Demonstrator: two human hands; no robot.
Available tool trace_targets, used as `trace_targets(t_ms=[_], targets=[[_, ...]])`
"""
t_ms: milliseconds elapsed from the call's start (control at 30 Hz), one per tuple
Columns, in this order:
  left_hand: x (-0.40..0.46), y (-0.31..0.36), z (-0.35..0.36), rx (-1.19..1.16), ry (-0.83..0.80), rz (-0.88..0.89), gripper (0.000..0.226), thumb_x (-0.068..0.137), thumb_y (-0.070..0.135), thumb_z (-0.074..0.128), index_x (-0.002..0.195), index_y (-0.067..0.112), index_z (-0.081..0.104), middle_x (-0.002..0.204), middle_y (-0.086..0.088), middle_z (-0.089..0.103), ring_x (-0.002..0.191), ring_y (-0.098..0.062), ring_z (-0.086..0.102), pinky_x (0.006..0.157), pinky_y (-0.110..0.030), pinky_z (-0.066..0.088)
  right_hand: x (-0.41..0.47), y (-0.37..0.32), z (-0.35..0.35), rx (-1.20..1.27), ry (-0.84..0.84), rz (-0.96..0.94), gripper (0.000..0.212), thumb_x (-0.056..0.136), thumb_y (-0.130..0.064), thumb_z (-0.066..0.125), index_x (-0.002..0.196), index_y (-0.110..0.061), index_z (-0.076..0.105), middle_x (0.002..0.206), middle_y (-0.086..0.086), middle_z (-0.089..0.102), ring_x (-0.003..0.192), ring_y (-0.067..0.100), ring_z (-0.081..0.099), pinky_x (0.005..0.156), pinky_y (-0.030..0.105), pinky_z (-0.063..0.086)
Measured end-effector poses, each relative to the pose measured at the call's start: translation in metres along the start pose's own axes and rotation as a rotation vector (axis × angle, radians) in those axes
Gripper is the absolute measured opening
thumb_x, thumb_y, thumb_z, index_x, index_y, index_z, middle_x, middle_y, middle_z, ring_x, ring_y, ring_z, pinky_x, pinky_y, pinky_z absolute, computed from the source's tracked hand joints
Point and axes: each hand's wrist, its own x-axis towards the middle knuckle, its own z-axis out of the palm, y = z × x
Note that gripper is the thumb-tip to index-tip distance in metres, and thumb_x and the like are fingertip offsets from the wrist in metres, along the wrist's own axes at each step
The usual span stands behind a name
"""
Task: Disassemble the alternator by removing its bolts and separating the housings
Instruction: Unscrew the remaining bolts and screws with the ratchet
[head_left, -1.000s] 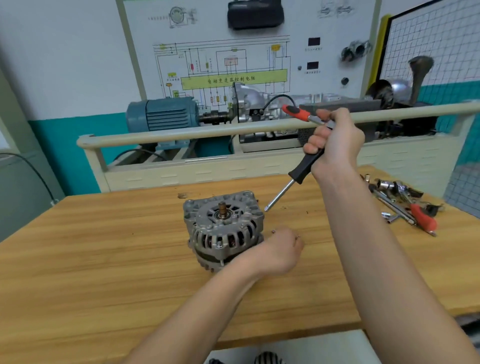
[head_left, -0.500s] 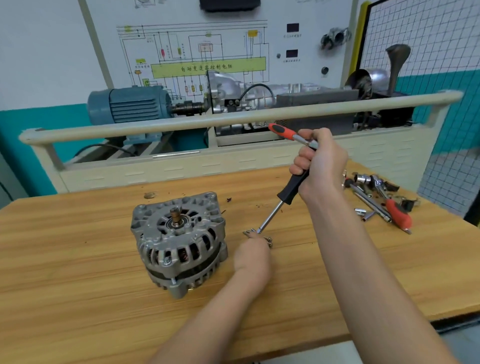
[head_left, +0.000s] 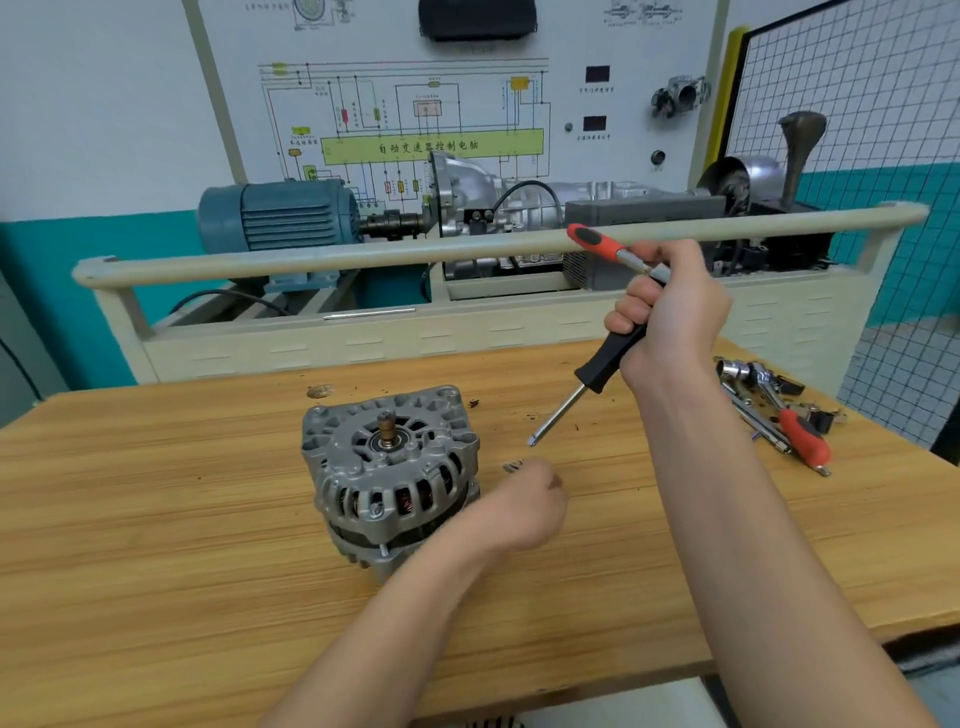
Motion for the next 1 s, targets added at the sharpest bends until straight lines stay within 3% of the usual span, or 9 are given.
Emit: trace_targets(t_ms=[100, 167, 300, 467, 600, 700, 867, 933, 1000], targets=[[-0.042, 0.003, -0.035, -0.392, -0.044, 0.13, 0.036, 0.091, -0.014, 0.035, 0.113, 0.006, 0.055, 0.094, -0.004, 0.057, 0.07, -0.01, 0.051, 0.061, -0.019, 0.045, -0.01, -0.013, 0.014, 0.049, -0.036, -0.034, 0.025, 0.091, -0.011, 0.048, 0.068, -0.012, 0.058, 0.046, -0.007, 0.025, 0.04, 0.01, 0.017, 0.038, 0.02, 0.02], [-0.063, 0.002, -0.06, -0.49, 0.025, 0.239, 0.037, 0.089, -0.02, 0.04, 0.108, 0.005, 0.059, 0.097, -0.008, 0.063, 0.07, -0.008, 0.06, 0.065, -0.018, 0.05, -0.018, -0.018, 0.024, 0.09, -0.053, -0.048, 0.026, 0.091, -0.013, 0.047, 0.068, -0.012, 0.057, 0.046, -0.008, 0.024, 0.04, 0.009, 0.017, 0.038, 0.02, 0.02], [-0.08, -0.007, -0.09, -0.513, 0.206, 0.277, 0.033, 0.085, -0.018, 0.056, 0.113, 0.0, 0.056, 0.106, -0.016, 0.067, 0.08, -0.014, 0.07, 0.077, -0.024, 0.058, -0.031, -0.018, 0.044, 0.141, -0.079, -0.059, 0.024, 0.091, -0.012, 0.046, 0.07, -0.012, 0.058, 0.048, -0.007, 0.023, 0.041, 0.01, 0.016, 0.038, 0.021, 0.02], [-0.077, -0.02, -0.101, -0.443, 0.374, 0.194, 0.036, 0.073, -0.003, 0.077, 0.098, 0.011, 0.055, 0.095, -0.011, 0.071, 0.088, -0.02, 0.071, 0.085, -0.033, 0.057, -0.034, -0.005, 0.053, 0.1, -0.061, -0.066, 0.023, 0.091, -0.012, 0.046, 0.071, -0.012, 0.057, 0.048, -0.007, 0.024, 0.04, 0.01, 0.017, 0.038, 0.02, 0.02], [-0.073, -0.028, -0.105, -0.408, 0.462, 0.186, 0.033, 0.07, 0.002, 0.08, 0.096, 0.007, 0.06, 0.09, -0.012, 0.071, 0.08, -0.02, 0.072, 0.078, -0.033, 0.059, -0.036, 0.006, 0.056, 0.06, -0.058, -0.045, 0.023, 0.091, -0.013, 0.048, 0.07, -0.012, 0.058, 0.046, -0.008, 0.025, 0.039, 0.009, 0.018, 0.037, 0.02, 0.02], [-0.074, -0.032, -0.098, -0.454, 0.384, 0.264, 0.019, 0.085, -0.005, 0.066, 0.102, 0.001, 0.061, 0.085, -0.016, 0.071, 0.072, -0.02, 0.072, 0.069, -0.027, 0.059, -0.037, 0.008, 0.055, 0.042, -0.048, -0.044, 0.022, 0.089, -0.011, 0.049, 0.069, -0.011, 0.058, 0.046, -0.007, 0.025, 0.039, 0.009, 0.018, 0.037, 0.021, 0.02], [-0.064, -0.036, -0.056, -0.103, 0.243, 0.45, 0.021, 0.1, 0.011, 0.04, 0.1, 0.023, 0.058, 0.075, 0.006, 0.053, 0.053, 0.001, 0.049, 0.051, -0.015, 0.042, -0.038, -0.003, 0.036, 0.039, 0.012, -0.083, 0.025, 0.09, -0.012, 0.048, 0.066, -0.013, 0.058, 0.047, -0.007, 0.025, 0.04, 0.01, 0.018, 0.039, 0.02, 0.019], [-0.06, -0.041, -0.008, 0.174, 0.07, 0.53, 0.023, 0.098, 0.034, 0.04, 0.114, 0.02, 0.05, 0.095, 0.006, 0.044, 0.083, -0.005, 0.05, 0.072, -0.02, 0.041, -0.041, -0.008, 0.03, 0.041, 0.033, -0.098, 0.027, 0.09, -0.012, 0.048, 0.065, -0.014, 0.057, 0.047, -0.007, 0.025, 0.041, 0.01, 0.017, 0.039, 0.02, 0.019], [-0.05, -0.051, 0.051, 0.573, -0.038, 0.603, 0.051, 0.094, 0.053, 0.045, 0.125, 0.013, 0.039, 0.113, -0.007, 0.037, 0.106, -0.023, 0.039, 0.087, -0.038, 0.035, -0.042, -0.013, 0.027, 0.056, 0.046, -0.11, 0.029, 0.089, -0.012, 0.048, 0.061, -0.015, 0.055, 0.047, -0.007, 0.025, 0.041, 0.01, 0.017, 0.038, 0.02, 0.019]])
